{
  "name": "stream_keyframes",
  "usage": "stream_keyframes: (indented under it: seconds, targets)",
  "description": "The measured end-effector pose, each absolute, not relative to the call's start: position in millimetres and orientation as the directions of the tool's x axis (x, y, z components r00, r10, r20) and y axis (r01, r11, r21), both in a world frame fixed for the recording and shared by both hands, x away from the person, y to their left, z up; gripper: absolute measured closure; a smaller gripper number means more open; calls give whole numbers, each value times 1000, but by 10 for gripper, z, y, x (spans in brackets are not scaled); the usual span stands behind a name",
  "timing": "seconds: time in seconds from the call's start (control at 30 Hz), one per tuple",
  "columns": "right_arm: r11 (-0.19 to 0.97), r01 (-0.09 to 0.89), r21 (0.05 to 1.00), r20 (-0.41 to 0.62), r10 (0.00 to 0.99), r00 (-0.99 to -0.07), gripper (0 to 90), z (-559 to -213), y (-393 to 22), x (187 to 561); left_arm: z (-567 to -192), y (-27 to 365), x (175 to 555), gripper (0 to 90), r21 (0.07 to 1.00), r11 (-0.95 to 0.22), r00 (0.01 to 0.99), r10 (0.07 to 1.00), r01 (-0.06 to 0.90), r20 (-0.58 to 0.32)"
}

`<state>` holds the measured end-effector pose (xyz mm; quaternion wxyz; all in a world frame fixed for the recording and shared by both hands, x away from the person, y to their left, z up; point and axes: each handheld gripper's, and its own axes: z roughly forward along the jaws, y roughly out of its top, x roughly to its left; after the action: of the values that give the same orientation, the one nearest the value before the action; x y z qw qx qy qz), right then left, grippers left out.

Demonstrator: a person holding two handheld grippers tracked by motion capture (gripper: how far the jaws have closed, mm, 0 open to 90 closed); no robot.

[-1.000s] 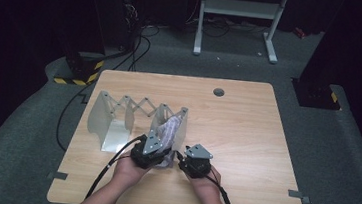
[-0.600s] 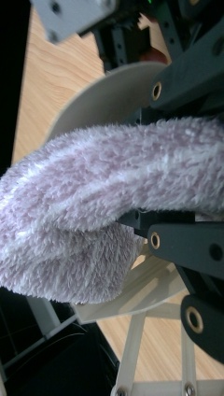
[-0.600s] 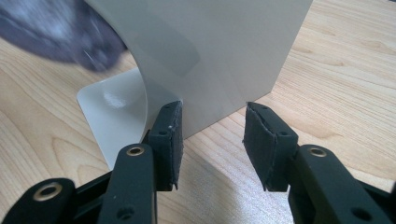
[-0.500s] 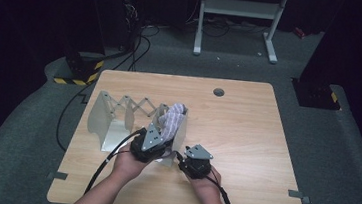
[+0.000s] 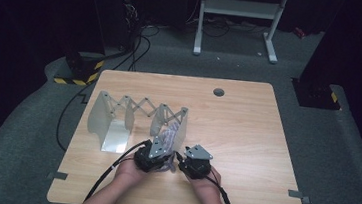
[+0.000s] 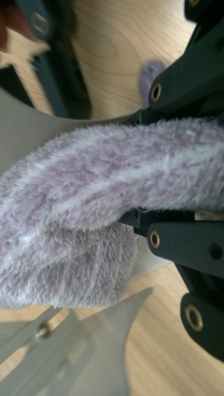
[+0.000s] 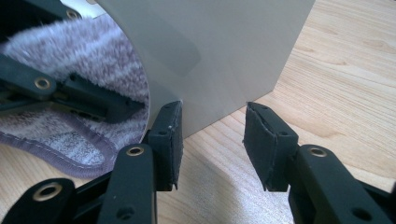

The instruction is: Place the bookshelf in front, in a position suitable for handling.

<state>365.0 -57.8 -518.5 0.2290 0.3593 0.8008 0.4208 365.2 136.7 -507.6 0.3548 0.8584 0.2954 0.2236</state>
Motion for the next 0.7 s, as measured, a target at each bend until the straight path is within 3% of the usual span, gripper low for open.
stream_keyframes:
  seconds: [0.4,0.7]
  targets:
    - [381,387,839,-58,771,-634,573,-5177,-583,3649,-4859,1325,3666,664,766,-568,721,661,302,206]
    - [383,385,840,-62,771,-633,575,-5174,-589,3648,-4443,1311,3656,664,816,-536,698,670,217,254]
